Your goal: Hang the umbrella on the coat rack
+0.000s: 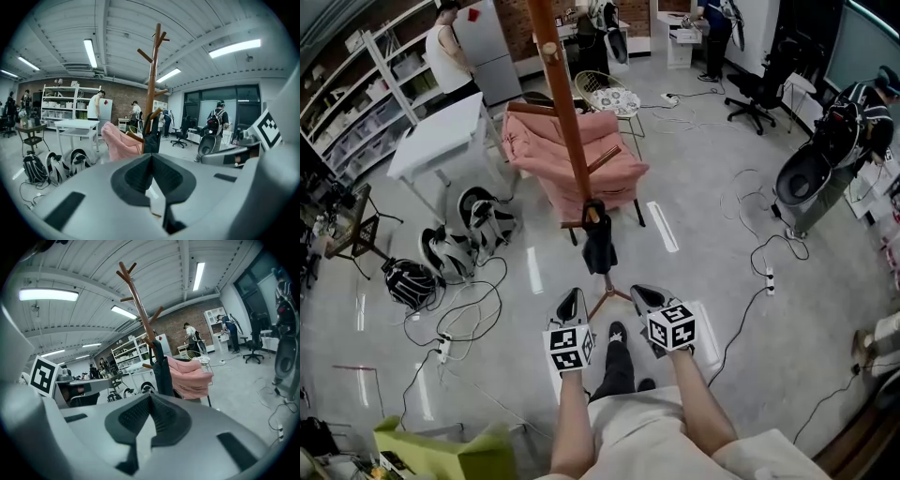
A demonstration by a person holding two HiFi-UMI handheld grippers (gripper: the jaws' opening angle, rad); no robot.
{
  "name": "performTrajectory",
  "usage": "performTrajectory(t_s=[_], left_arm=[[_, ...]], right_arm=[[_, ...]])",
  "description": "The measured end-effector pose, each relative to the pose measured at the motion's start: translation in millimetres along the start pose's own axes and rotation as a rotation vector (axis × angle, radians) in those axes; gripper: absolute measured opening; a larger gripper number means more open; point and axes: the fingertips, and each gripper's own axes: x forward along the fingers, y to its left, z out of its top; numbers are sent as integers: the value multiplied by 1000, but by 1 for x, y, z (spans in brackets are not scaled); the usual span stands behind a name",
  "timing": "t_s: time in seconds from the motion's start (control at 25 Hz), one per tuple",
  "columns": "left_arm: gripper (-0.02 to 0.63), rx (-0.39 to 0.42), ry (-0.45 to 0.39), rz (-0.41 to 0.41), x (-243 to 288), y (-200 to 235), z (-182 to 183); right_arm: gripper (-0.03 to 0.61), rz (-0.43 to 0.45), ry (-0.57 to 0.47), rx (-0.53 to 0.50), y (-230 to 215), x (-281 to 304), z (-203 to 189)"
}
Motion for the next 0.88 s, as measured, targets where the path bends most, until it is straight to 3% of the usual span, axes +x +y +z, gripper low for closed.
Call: performTrajectory(t_s=[0.88], left_arm=[[6,-48,-8,57,-10,11,1]], right_arm=[[3,9,18,-79,3,2,5]])
